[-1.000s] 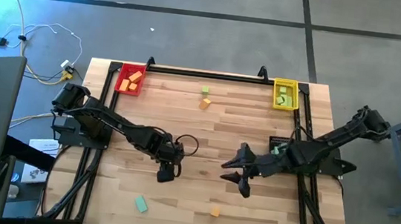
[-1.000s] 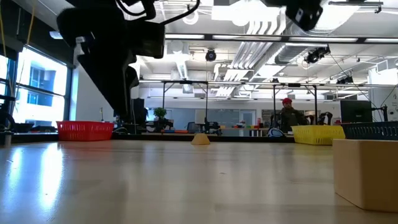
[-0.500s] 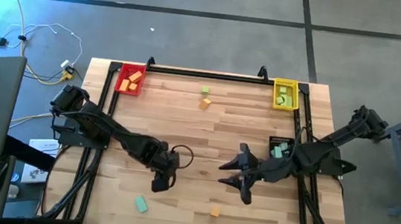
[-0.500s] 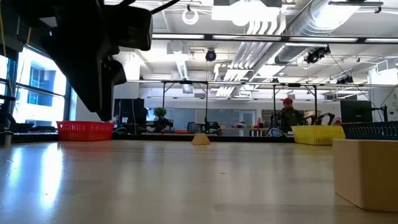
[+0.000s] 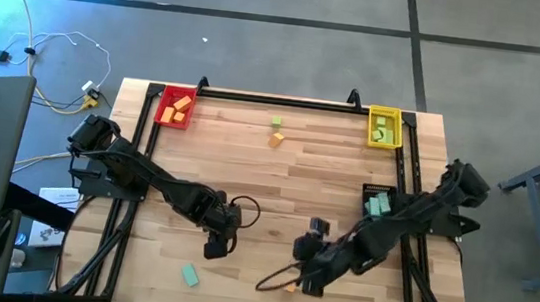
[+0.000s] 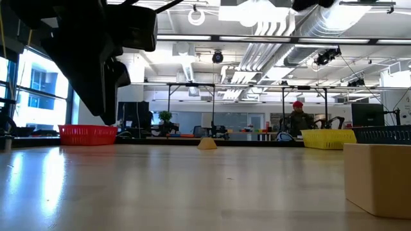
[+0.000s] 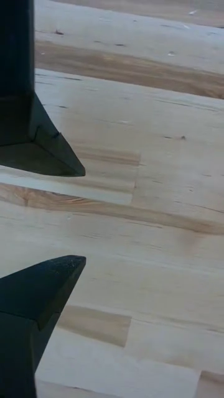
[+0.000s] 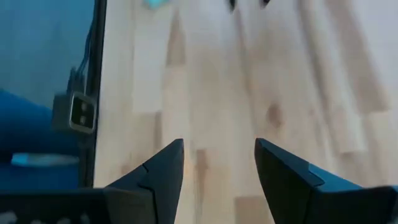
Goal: Sort & place blocks by color
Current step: Put the yellow block into the red bin
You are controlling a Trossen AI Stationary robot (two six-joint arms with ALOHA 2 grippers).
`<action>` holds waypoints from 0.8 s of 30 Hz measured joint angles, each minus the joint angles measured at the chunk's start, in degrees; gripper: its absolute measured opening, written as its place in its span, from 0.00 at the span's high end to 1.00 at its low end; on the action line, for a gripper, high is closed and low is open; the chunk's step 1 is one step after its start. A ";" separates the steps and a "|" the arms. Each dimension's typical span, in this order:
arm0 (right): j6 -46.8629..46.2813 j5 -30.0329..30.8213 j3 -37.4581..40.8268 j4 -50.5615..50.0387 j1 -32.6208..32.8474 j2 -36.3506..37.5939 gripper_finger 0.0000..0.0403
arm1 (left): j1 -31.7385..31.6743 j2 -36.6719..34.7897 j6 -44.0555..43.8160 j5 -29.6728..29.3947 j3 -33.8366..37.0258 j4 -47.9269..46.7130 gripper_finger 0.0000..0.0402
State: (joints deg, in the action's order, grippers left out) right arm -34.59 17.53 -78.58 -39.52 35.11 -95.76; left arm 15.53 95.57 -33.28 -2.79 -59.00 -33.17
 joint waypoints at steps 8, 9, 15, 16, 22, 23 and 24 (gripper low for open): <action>-1.45 -1.58 -2.35 -0.88 2.99 -7.90 0.55 | 0.00 0.00 0.43 -0.01 0.00 0.01 0.49; -1.46 -1.56 -2.35 -0.75 3.26 -8.58 0.55 | 0.00 0.00 0.45 -0.01 0.00 0.00 0.49; -1.62 -1.47 -2.35 1.56 4.50 -11.47 0.55 | -0.01 0.00 0.46 0.00 0.00 0.02 0.49; -1.64 -1.44 -2.35 2.13 4.63 -11.85 0.55 | 0.00 0.00 0.46 -0.01 0.00 0.02 0.49; -2.64 -1.26 -2.35 4.97 5.10 -14.10 0.55 | 0.00 0.00 0.46 -0.44 0.00 0.07 0.49; -3.18 -1.26 -2.35 5.04 5.16 -14.35 0.55 | 0.00 0.00 0.46 -0.66 0.00 0.07 0.49; -4.17 -1.28 -2.35 5.01 5.18 -14.66 0.55 | -0.02 0.00 0.46 -0.88 0.00 0.05 0.49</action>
State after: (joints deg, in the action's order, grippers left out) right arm -38.75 16.25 -80.93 -34.51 40.29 -110.42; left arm 15.51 95.57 -32.82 -3.66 -59.00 -33.12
